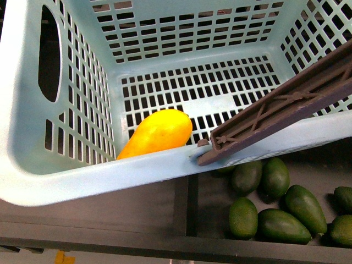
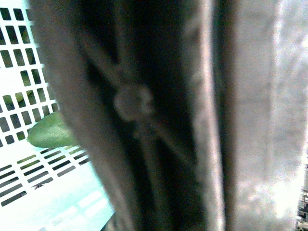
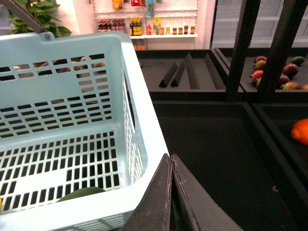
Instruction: Pick mango and avocado into basket
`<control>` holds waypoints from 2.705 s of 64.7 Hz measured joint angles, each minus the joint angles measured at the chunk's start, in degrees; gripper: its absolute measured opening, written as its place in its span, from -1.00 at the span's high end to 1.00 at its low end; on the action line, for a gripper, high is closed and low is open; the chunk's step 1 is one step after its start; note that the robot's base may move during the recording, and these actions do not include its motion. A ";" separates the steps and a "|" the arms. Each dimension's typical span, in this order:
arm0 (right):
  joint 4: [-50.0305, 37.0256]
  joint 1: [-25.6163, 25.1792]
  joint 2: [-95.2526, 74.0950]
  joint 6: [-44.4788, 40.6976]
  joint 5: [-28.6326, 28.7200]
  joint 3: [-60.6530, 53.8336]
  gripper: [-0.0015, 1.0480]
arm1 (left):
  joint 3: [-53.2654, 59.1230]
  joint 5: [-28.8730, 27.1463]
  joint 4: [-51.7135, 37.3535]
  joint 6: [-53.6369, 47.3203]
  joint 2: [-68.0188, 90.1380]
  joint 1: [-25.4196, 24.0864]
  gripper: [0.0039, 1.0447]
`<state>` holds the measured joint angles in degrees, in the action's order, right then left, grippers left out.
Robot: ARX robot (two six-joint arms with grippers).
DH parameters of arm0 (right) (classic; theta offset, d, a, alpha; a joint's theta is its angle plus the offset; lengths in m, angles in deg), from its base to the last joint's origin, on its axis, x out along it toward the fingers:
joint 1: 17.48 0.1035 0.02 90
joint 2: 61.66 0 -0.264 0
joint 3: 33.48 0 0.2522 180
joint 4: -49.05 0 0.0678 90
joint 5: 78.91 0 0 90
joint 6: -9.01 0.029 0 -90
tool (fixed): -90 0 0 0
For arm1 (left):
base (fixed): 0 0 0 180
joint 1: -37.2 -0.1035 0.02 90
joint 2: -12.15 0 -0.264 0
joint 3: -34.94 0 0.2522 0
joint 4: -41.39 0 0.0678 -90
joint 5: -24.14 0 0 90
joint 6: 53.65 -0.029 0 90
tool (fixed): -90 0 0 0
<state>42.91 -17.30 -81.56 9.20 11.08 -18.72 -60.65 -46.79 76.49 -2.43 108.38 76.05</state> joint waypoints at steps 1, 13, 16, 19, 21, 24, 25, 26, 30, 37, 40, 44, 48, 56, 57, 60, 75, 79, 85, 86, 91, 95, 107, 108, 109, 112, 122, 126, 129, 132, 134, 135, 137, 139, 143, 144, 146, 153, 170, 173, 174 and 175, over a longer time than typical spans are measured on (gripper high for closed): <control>0.42 0.00 0.39 0.00 0.00 -0.02 0.96 | 0.00 0.00 0.00 0.00 0.00 0.00 0.74; 3.91 0.00 3.96 0.00 0.00 -0.02 0.96 | 0.00 0.02 0.00 0.02 0.00 0.00 0.74; 4.68 0.00 4.72 0.00 0.00 -0.02 0.96 | 0.00 0.02 0.00 0.02 0.00 0.00 0.74; 5.38 0.00 5.44 0.00 0.00 -0.02 0.96 | 0.00 0.02 0.00 0.04 0.00 0.00 0.74; 5.90 0.00 5.95 0.00 0.00 0.00 0.96 | 0.00 0.02 0.00 0.04 0.00 0.00 0.74; 6.58 0.00 6.60 0.00 0.00 0.00 0.96 | 0.00 0.00 0.00 0.04 0.00 0.00 0.74; 6.91 0.00 6.93 0.00 0.00 -0.02 0.96 | 0.00 0.00 0.00 0.02 0.00 0.00 0.74; 7.06 0.00 7.08 0.00 0.00 0.00 0.96 | 0.00 0.00 0.00 0.02 0.00 0.00 0.74; 7.78 0.00 7.85 0.00 0.00 0.00 0.96 | 0.00 0.00 0.00 0.00 0.00 0.00 0.74; 9.18 0.00 9.20 0.00 0.00 0.00 0.96 | 0.00 0.02 0.00 0.04 0.00 0.00 0.74; 9.68 0.00 9.70 0.00 0.00 0.00 0.96 | 0.00 0.00 0.00 0.04 0.00 0.00 0.74; 14.69 0.00 13.35 0.00 0.09 0.00 0.96 | 0.00 0.00 0.00 0.04 0.00 0.00 0.74; 19.23 0.00 18.19 0.00 -0.04 0.00 0.96 | 0.00 0.02 0.00 0.02 0.00 0.00 0.74; 19.74 0.00 19.37 0.00 -0.09 0.00 0.96 | 0.00 0.00 0.00 -0.07 0.00 0.00 0.74; 19.74 0.00 19.39 0.00 -0.09 0.00 0.96 | 0.00 0.02 0.00 -0.07 0.00 0.00 0.74; 19.78 0.00 19.43 0.00 -0.09 0.00 0.96 | 0.00 0.04 0.00 -0.02 0.00 0.00 0.74; 19.82 0.00 19.52 -0.04 -0.09 0.00 0.35 | 0.00 -0.02 0.00 -0.09 0.00 0.00 0.74; 19.82 0.00 19.54 -0.04 -0.09 0.00 0.18 | 0.00 0.00 0.00 0.00 0.00 0.00 0.74; 19.82 0.00 19.54 -0.04 -0.09 0.00 -0.21 | 0.00 0.00 0.00 0.00 0.00 0.00 0.74; 19.82 0.00 19.54 -0.02 -0.09 0.00 -0.28 | 0.00 0.00 0.00 0.00 0.00 0.00 0.74; 19.80 0.00 19.54 -0.04 -0.13 0.00 -0.54 | 1.29 -8.87 -4.44 4.70 0.00 1.25 0.74; 19.82 0.00 19.54 -0.04 0.00 0.00 -0.74 | 1.84 -23.06 -9.31 12.90 0.74 2.97 0.74; 19.82 0.00 19.58 -0.02 -0.15 0.00 -0.83 | -0.20 -36.54 -12.20 21.68 3.61 1.09 0.74; 19.82 0.00 19.58 -0.02 -0.15 0.00 -0.83 | -0.44 -36.37 -12.26 21.75 3.89 0.87 0.74; 19.82 0.00 19.58 -0.02 -0.13 0.00 -0.83 | -0.66 -36.15 -12.31 21.81 4.22 0.68 0.74; 19.82 0.00 19.58 -0.02 -0.11 0.00 -0.83 | -1.40 -35.21 -12.35 22.27 5.31 -0.02 0.74; 19.82 0.00 19.58 -0.04 0.02 0.00 -0.83 | -2.27 -30.88 -11.80 23.30 8.87 -2.34 0.74; 19.82 0.00 19.58 -0.02 0.00 0.00 -0.83 | -2.27 -29.92 -11.87 24.74 10.16 -3.67 0.74; 19.82 0.00 19.58 -0.02 -0.07 0.00 -0.83 | -2.25 -29.35 -11.98 26.60 11.23 -4.83 0.74; 19.82 0.00 19.58 -0.02 -0.11 0.00 -0.83 | -2.25 -28.87 -12.33 28.74 12.61 -6.43 0.74; 19.82 0.00 19.58 -0.02 -0.11 0.00 -0.83 | -2.40 -28.22 -12.83 30.12 13.79 -7.98 0.74; 19.82 0.00 19.58 -0.02 -0.09 0.00 -0.83 | -2.62 -28.22 -12.92 31.04 14.53 -8.81 0.74; 19.82 0.00 19.58 -0.02 -0.09 0.00 -0.83 | -3.34 -28.35 -13.40 31.98 15.96 -10.32 0.74; 19.82 0.00 19.58 -0.02 -0.04 0.00 -0.83 | -4.85 -28.72 -13.84 32.48 18.10 -12.33 0.74; 19.82 0.00 19.58 -0.02 -0.09 0.00 -0.83 | -8.22 -29.83 -13.99 32.87 21.84 -15.76 0.74; 19.82 0.00 19.58 -0.02 -0.11 0.00 -0.83 | -9.27 -30.08 -13.97 32.87 22.86 -16.57 0.74; 19.82 0.00 19.58 -0.02 -0.11 0.00 -0.83 | -10.38 -30.25 -13.88 32.85 23.87 -17.33 0.74; 19.82 0.00 19.58 -0.02 -0.09 0.00 -0.83 | -15.98 -29.94 -12.63 32.87 28.39 -20.06 0.74; 19.82 0.00 19.58 -0.02 -0.09 0.00 -0.83 | -28.39 -28.61 -7.74 34.32 38.88 -23.41 0.74; 19.82 0.00 19.58 -0.02 -0.09 0.00 -0.83 | -29.92 -28.50 -6.14 34.64 40.24 -23.61 0.74; 19.82 0.00 19.58 -0.04 -0.07 0.00 -0.83 | -30.47 -28.50 -5.49 34.88 40.85 -23.69 0.74; 19.82 0.00 19.58 -0.02 -0.09 0.00 -0.83 | -30.64 -28.52 -5.29 35.06 41.03 -23.71 0.74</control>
<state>62.73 -17.30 -61.97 9.18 10.99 -18.72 -91.29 -75.31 71.20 32.63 149.40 52.33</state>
